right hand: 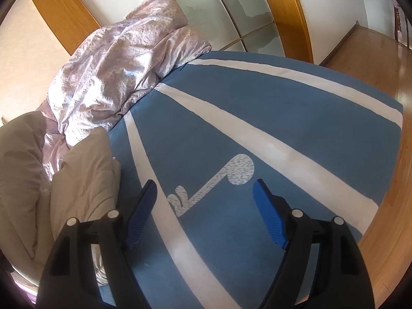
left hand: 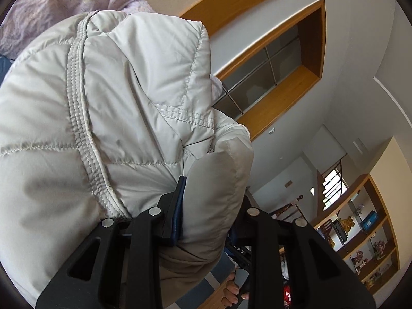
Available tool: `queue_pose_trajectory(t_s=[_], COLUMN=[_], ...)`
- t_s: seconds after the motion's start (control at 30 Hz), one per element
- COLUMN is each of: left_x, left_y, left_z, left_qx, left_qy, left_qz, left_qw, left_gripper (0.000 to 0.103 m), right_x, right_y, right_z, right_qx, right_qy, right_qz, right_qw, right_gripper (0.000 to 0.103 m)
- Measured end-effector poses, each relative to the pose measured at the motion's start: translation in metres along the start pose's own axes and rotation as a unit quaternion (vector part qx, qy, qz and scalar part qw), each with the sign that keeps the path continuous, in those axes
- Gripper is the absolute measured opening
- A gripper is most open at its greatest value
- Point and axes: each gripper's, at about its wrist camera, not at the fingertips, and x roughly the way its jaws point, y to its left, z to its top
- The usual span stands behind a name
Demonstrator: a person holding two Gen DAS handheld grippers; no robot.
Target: Fold large clothes
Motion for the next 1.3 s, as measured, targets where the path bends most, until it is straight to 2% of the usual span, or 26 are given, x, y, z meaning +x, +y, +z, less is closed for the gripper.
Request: queue_pose_trajectory(t_s=[0.43,0.73,1.3], left_x=[0.037,0.036,0.084], left_y=[-0.012,-0.013,-0.044], left_z=[-0.009,-0.004,-0.013], left_qx=[0.027,0.044,0.092], left_qy=[0.062,0.072,0.108], left_qz=[0.025,0.044,0.073], left_qw=[0.9974,0.9955,0.9872], left_gripper=[0.027,0.027,0.031], right_x=[-0.005,-0.005,-0.006], right_y=[-0.009,-0.013,-0.026], right_z=[0.001,-0.002,-0.003], right_qx=[0.004,0.011,0.016], right_qy=[-0.005,-0.005,-0.01], right_qz=[-0.014,-0.023,-0.051], right_qw=[1.0,1.0,0.999], right_gripper=[0.077,0.077,0.077])
